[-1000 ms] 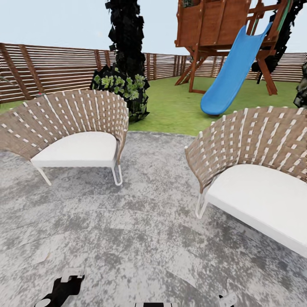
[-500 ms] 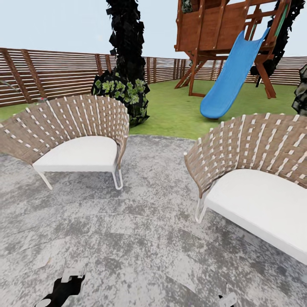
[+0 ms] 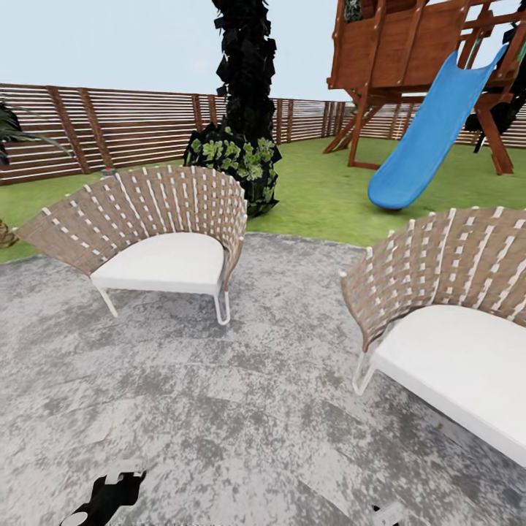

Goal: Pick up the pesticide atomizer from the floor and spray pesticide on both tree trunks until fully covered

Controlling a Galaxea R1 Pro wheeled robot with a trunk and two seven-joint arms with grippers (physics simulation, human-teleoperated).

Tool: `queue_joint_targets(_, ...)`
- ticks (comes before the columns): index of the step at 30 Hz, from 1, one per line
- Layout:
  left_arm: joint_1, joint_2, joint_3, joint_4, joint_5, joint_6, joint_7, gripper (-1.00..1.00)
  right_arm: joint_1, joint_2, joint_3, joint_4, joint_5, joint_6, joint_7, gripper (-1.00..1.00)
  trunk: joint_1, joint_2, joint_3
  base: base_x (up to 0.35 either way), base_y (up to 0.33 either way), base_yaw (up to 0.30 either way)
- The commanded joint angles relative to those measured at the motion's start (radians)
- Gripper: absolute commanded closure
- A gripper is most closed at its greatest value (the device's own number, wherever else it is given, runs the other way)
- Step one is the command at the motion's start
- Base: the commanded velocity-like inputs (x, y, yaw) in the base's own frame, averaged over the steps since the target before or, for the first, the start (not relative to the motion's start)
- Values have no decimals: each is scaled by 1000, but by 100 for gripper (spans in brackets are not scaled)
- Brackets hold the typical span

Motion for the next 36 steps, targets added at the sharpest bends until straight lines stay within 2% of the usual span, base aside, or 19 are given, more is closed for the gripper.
queue_joint_targets(1,-1,0,0,1,9,-2,-6,100,0,0,1,0,8,-4,-3,-100,0,0,-1,0,0,278)
queue_joint_targets(10,1,0,-1,1,9,-4,-6,100,0,0,1,0,8,-4,-3,-100,0,0,0,0,120,63)
queue_joint_targets(16,1,-3,-1,1,9,-2,-6,100,0,-3,0,1,8,-4,-3,-100,0,0,6,0,172,-188)
queue_joint_targets(26,1,-8,-1,0,8,-2,-6,100,0,-4,0,1,8,-4,-3,-100,0,0,16,133,11,-191)
queue_joint_targets(36,1,-9,-1,1,9,-2,-6,100,0,-5,0,0,8,-4,-3,-100,0,0,27,5,0,-191)
